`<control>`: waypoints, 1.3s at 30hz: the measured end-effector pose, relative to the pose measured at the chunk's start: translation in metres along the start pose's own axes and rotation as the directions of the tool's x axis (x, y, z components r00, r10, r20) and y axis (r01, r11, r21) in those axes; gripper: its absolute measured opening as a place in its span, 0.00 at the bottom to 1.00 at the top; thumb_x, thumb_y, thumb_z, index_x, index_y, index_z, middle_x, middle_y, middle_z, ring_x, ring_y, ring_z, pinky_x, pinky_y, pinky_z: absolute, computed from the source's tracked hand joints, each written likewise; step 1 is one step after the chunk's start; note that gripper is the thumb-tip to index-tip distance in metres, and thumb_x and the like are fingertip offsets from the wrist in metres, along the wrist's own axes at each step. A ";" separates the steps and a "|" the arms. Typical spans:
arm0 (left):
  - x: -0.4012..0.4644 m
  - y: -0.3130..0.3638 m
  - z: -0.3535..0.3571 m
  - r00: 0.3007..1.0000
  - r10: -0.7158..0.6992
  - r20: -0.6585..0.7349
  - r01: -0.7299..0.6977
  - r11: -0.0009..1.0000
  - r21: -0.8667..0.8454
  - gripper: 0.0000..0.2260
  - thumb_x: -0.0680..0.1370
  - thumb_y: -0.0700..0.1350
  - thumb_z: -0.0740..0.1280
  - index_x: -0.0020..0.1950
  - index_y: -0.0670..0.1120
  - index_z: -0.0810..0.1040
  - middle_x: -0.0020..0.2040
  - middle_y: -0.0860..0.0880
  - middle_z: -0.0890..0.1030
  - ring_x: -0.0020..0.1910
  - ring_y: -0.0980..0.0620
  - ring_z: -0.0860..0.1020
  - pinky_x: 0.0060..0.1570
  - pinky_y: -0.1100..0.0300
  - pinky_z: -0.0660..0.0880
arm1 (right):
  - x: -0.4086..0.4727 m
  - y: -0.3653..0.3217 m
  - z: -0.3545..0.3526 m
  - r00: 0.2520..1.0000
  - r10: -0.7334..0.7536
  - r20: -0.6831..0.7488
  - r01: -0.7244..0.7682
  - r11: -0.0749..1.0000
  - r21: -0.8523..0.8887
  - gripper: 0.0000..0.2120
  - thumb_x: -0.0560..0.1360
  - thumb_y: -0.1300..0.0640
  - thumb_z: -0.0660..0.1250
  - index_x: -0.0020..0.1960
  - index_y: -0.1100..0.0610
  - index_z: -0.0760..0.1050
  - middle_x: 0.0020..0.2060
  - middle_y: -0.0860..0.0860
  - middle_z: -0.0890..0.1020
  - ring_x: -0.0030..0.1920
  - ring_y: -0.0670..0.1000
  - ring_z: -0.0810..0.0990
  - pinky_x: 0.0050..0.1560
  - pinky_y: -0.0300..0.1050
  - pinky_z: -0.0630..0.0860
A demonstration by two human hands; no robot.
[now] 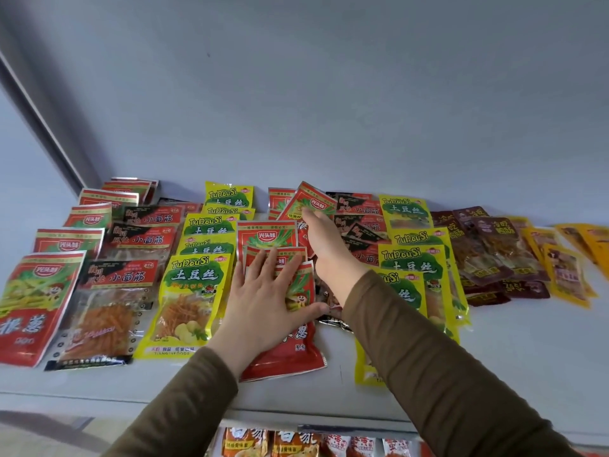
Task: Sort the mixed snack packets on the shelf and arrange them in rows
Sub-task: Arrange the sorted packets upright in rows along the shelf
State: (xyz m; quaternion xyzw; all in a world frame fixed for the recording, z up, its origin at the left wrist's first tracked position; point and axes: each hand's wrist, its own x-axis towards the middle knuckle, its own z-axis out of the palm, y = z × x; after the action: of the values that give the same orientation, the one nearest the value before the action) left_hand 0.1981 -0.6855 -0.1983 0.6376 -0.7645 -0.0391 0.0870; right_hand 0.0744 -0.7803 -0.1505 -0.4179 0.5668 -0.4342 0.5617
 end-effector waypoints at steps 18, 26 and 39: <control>-0.007 0.001 0.001 0.996 0.069 -0.054 -0.070 0.998 -0.010 0.47 0.67 0.84 0.36 0.83 0.65 0.46 0.85 0.50 0.43 0.83 0.48 0.37 0.79 0.38 0.38 | 0.024 0.000 0.006 0.993 -0.117 0.021 0.117 0.993 -0.027 0.26 0.84 0.39 0.55 0.77 0.51 0.64 0.71 0.49 0.73 0.66 0.49 0.74 0.58 0.44 0.68; -0.001 0.002 0.004 1.000 0.020 -0.013 -0.021 1.000 -0.008 0.45 0.69 0.83 0.37 0.83 0.64 0.41 0.84 0.48 0.39 0.82 0.46 0.35 0.79 0.39 0.36 | 0.048 -0.009 0.011 0.980 -0.172 -0.097 0.168 0.985 -0.049 0.28 0.83 0.57 0.62 0.79 0.54 0.56 0.75 0.54 0.67 0.72 0.55 0.70 0.71 0.57 0.70; -0.010 0.000 0.004 0.997 0.045 -0.060 -0.047 0.999 -0.025 0.44 0.71 0.82 0.39 0.83 0.63 0.45 0.85 0.51 0.43 0.83 0.50 0.38 0.80 0.41 0.40 | 0.085 -0.008 0.004 0.912 -0.408 0.041 0.349 0.721 -0.599 0.14 0.83 0.49 0.62 0.60 0.57 0.78 0.55 0.49 0.82 0.53 0.48 0.79 0.51 0.44 0.77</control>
State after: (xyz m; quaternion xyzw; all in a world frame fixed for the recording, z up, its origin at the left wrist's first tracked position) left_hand 0.1993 -0.6761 -0.2026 0.6196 -0.7753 -0.0281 0.1190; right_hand 0.0769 -0.8644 -0.1657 -0.6584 0.6019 -0.3592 0.2742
